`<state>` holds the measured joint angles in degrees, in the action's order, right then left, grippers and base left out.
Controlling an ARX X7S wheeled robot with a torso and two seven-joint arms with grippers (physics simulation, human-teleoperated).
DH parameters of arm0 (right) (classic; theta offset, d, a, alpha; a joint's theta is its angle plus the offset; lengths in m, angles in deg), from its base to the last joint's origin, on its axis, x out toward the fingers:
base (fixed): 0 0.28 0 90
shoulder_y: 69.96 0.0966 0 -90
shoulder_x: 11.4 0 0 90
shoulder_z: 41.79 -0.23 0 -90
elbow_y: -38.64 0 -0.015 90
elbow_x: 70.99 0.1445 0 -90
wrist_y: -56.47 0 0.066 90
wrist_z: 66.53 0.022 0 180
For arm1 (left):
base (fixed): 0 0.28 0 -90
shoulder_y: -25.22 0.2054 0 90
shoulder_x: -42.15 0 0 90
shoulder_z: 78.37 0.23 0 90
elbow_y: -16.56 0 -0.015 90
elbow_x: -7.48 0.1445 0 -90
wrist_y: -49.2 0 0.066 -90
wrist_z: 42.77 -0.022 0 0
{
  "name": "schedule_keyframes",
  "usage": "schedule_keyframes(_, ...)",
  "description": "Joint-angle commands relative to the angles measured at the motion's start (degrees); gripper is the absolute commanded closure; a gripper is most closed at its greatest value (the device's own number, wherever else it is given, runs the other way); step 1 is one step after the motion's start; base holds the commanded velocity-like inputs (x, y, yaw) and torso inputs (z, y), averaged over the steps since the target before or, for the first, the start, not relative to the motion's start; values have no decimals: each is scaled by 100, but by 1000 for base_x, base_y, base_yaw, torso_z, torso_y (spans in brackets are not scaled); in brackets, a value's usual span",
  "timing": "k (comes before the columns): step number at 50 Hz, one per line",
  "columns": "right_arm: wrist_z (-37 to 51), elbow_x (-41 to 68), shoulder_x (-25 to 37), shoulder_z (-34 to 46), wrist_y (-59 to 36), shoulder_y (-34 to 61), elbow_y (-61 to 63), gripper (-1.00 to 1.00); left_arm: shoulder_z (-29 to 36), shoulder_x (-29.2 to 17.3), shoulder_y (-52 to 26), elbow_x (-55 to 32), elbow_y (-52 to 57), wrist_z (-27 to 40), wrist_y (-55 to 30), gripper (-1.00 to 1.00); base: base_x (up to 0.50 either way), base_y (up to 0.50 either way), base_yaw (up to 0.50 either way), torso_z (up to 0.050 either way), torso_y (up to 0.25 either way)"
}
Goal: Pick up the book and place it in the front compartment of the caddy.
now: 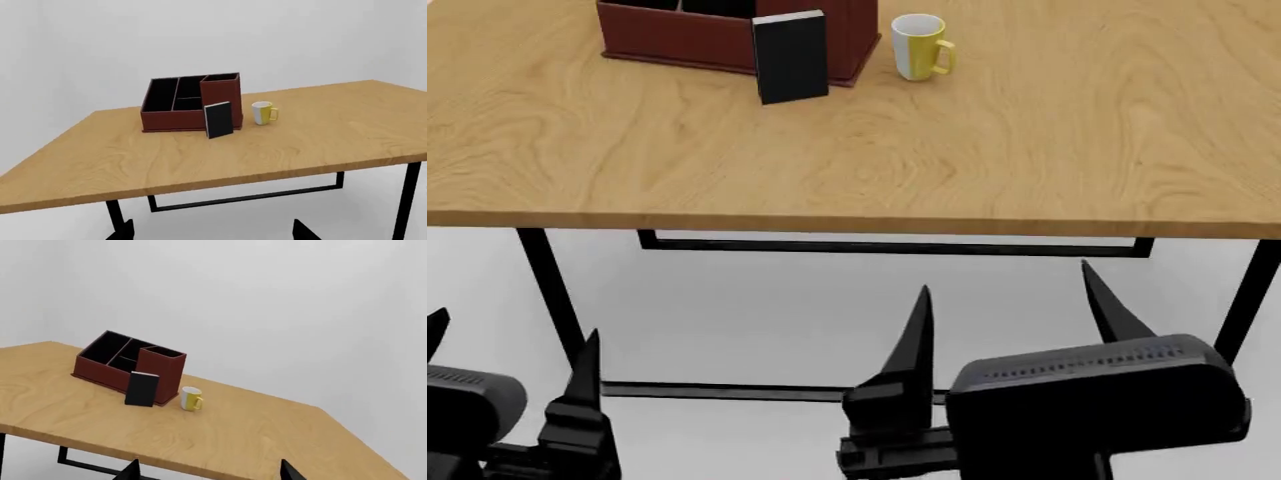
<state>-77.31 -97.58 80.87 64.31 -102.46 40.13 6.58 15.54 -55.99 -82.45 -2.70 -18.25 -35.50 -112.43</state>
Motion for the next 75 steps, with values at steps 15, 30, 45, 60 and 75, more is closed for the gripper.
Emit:
schedule_keyframes(15,-558,-1360,-225,348,-441,409,205,-100,22,-77,-251,-242,219,123,-269,-100,0,100,0,0,0)
schedule_keyframes(30,-435,-1108,-225,246,-435,411,205,-100,52,-118,-176,-290,84,184,-94,-100,0,500,0,0,0)
schedule_keyframes(45,-355,-901,-224,66,-370,335,204,-100,132,-114,-287,-368,61,262,-147,-100,0,491,0,0,0)
schedule_keyframes(60,-75,-332,-224,-177,-507,398,205,-100,135,-164,-135,-416,-9,304,58,-100,113,11,0,0,0)
schedule_keyframes(75,-99,-411,-224,-130,-596,496,205,-100,124,-208,-129,-467,5,371,82,-100,500,0,0,0,0)
